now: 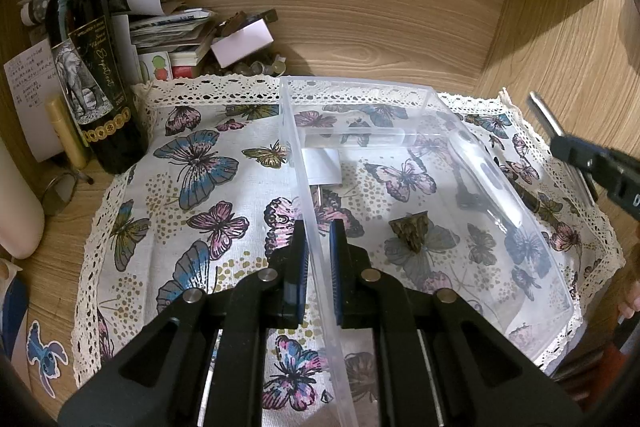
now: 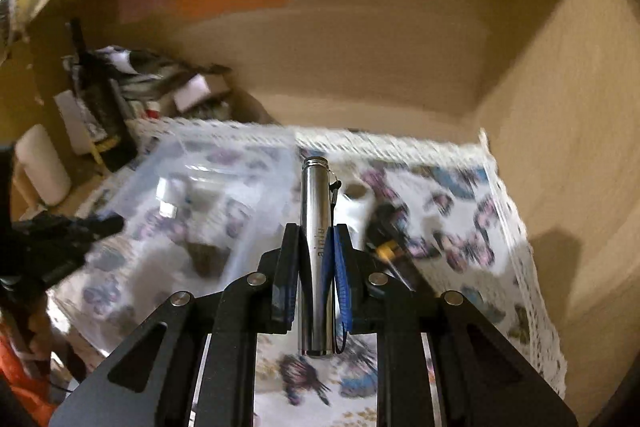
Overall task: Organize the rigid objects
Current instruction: 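Grasp the silver metal pen with the right gripper, then lower the silver pen into the clear box and release it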
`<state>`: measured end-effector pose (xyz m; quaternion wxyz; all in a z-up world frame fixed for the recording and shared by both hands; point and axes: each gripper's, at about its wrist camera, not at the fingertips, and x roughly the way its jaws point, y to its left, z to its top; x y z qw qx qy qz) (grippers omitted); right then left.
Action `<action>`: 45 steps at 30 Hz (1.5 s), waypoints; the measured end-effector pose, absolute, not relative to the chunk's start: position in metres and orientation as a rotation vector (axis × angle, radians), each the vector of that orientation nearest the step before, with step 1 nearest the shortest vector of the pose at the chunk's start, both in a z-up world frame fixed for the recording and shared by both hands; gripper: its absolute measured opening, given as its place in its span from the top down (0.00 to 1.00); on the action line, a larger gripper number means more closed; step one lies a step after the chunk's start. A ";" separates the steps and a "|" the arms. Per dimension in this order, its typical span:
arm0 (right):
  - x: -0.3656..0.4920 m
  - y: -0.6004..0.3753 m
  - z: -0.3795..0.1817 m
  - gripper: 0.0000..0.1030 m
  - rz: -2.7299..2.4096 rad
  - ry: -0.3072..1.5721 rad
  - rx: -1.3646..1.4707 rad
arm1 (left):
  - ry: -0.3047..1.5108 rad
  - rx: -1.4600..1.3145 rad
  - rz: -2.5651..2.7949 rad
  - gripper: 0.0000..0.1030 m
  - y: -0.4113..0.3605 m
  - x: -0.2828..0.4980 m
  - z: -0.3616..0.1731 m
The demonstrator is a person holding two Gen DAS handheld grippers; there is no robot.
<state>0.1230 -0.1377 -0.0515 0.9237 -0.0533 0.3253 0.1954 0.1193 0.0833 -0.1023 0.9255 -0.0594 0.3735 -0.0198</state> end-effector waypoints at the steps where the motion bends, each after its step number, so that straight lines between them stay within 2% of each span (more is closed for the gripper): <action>1: 0.123 -0.134 -0.050 0.85 0.415 0.660 -0.114 | 0.766 -0.122 -0.041 0.91 0.083 0.119 -0.102; 7: 0.127 -0.107 -0.049 0.85 0.491 0.654 -0.140 | 0.765 -0.126 -0.042 0.91 0.083 0.119 -0.102; 21: 0.148 -0.067 -0.093 0.85 0.585 0.851 -0.194 | 0.763 -0.130 -0.046 0.91 0.082 0.120 -0.103; 33: 0.142 -0.064 -0.085 0.85 0.593 0.829 -0.210 | 0.763 -0.131 -0.046 0.91 0.082 0.120 -0.103; 38: 0.138 -0.073 -0.075 0.76 0.575 0.793 -0.194 | 0.763 -0.130 -0.045 0.91 0.082 0.120 -0.103; 42: 0.134 -0.091 -0.062 0.61 0.527 0.739 -0.172 | 0.763 -0.130 -0.046 0.91 0.082 0.120 -0.103; 45: 0.134 -0.109 -0.054 0.60 0.476 0.719 -0.148 | 0.762 -0.130 -0.045 0.91 0.081 0.120 -0.103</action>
